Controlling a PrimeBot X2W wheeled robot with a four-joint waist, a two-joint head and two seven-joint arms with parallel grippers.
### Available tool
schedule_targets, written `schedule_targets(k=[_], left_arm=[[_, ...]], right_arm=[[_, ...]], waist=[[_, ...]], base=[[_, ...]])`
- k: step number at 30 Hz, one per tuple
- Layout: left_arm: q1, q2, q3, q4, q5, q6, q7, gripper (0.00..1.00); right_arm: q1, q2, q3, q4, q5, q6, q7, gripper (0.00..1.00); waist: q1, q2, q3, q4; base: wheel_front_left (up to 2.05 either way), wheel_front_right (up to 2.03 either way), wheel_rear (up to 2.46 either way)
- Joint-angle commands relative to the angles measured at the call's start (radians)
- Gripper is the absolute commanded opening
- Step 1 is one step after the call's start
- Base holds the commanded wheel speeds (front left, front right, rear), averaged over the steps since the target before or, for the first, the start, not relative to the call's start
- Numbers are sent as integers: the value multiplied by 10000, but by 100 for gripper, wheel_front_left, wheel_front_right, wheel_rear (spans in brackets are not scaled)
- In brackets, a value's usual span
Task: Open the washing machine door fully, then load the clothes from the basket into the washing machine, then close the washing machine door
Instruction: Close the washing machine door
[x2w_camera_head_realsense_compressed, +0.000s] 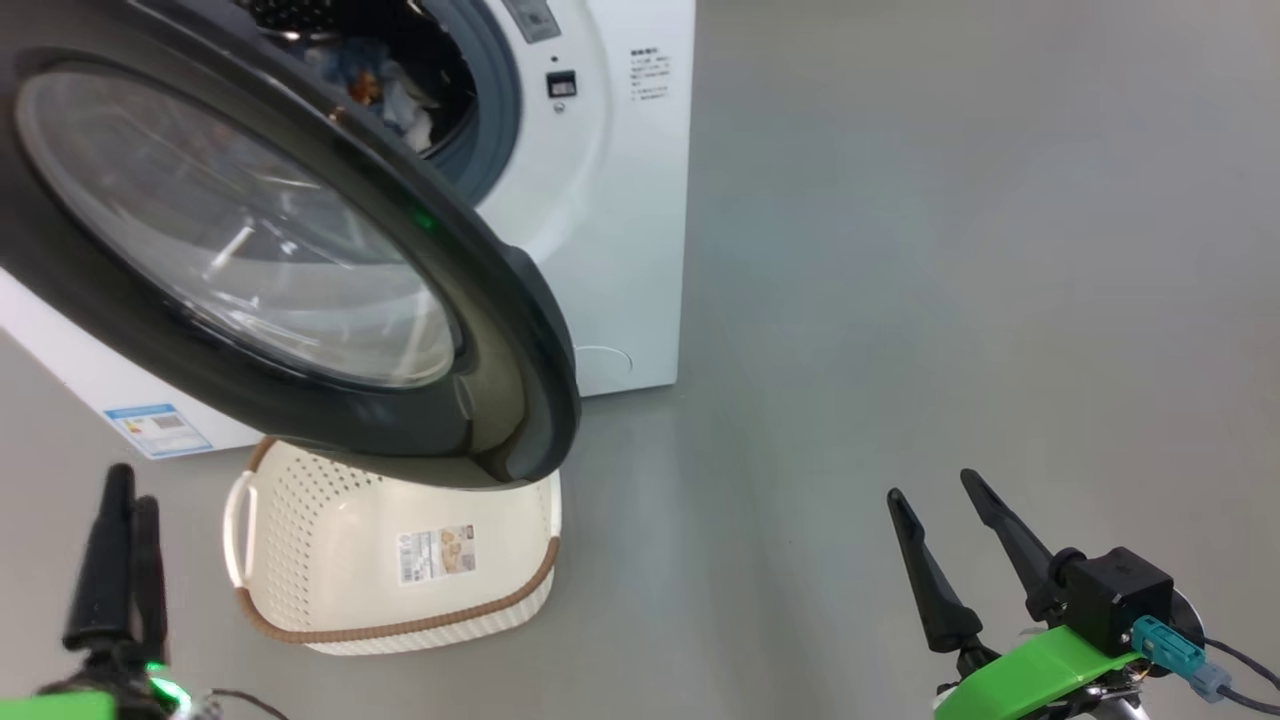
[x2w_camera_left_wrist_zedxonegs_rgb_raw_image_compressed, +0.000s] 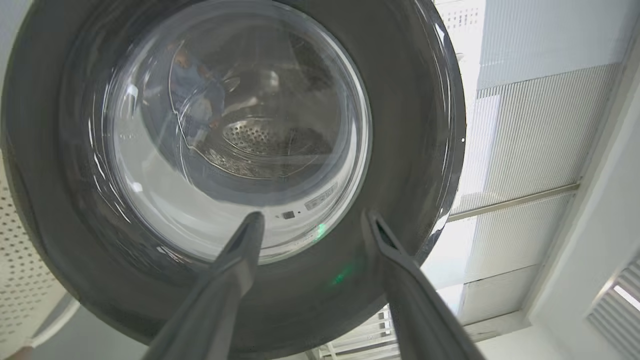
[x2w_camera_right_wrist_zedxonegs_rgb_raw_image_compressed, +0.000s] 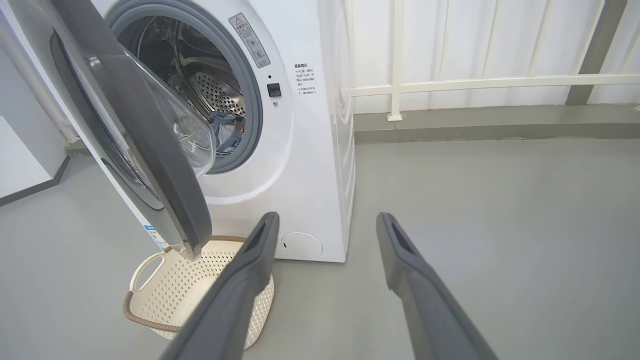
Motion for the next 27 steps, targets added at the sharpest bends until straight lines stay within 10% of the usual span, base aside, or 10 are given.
schedule_targets(k=[1, 6, 12, 27], left_arm=[[147, 156, 98, -449, 1293, -112, -657, 100], [736, 535, -656, -504, 5163, -76, -2391, 100], [1179, 1172, -1620, -438, 9297, 955, -3511, 100], [1877, 1635, -2691, -68, 12337, 2275, -3850, 100]], right_arm=[[49, -9, 201, -315, -60, 16, 51, 100], [183, -9, 122, -373, -120, 16, 169, 100], [396, -9, 31, -505, -158, 16, 274, 100], [1006, -9, -361, -640, -109, 16, 423, 100]], waist=[[0, -1, -237, 177], [0, -1, -481, 239], [0, -1, -668, 278], [0, -1, -1123, 366]], base=[[0, 0, 0], [0, 0, 0], [0, 0, 0], [0, 0, 0]])
